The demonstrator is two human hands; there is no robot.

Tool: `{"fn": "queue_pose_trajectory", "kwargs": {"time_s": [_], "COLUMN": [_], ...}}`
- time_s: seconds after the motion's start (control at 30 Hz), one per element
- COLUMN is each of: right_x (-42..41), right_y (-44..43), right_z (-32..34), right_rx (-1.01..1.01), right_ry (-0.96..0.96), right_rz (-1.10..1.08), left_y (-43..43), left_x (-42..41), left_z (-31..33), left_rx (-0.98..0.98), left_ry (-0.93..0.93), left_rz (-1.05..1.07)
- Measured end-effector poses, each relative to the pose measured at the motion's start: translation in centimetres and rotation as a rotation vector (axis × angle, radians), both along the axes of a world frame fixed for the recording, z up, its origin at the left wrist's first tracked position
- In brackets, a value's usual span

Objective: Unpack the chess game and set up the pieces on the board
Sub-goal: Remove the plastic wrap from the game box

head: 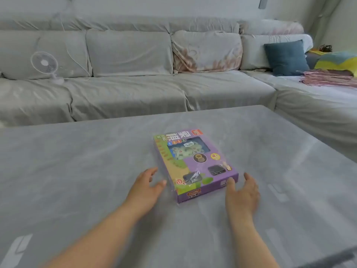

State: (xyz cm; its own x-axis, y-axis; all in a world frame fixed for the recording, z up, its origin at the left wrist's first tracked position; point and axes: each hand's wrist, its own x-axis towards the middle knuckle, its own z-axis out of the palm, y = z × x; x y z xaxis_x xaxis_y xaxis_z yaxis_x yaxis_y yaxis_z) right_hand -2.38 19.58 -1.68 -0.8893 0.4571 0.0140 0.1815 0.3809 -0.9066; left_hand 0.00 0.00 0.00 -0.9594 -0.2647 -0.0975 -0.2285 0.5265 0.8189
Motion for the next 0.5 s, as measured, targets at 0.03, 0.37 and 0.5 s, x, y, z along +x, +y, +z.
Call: {"fn": "queue_pose_trajectory", "kwargs": {"time_s": [0.03,0.37,0.5], "right_x": [-1.0,-5.0,-4.6], "right_y": [0.5,0.8,-0.5], "right_z": [0.3,-0.7,-0.5], "right_rx": [0.056,-0.076,-0.732], "right_ry": [-0.07,-0.087,0.046], "right_rz": [0.014,0.098,0.017], "left_y": [0.4,3.9,4.0], "left_x": [-1.1,-4.3,-3.7], "left_z": [0.0,-2.9,-3.0], "left_rx": [0.04,-0.098,0.302], "left_ry": [-0.015,-0.059,0.017], "left_rz": [0.027,0.087,0.179]}}
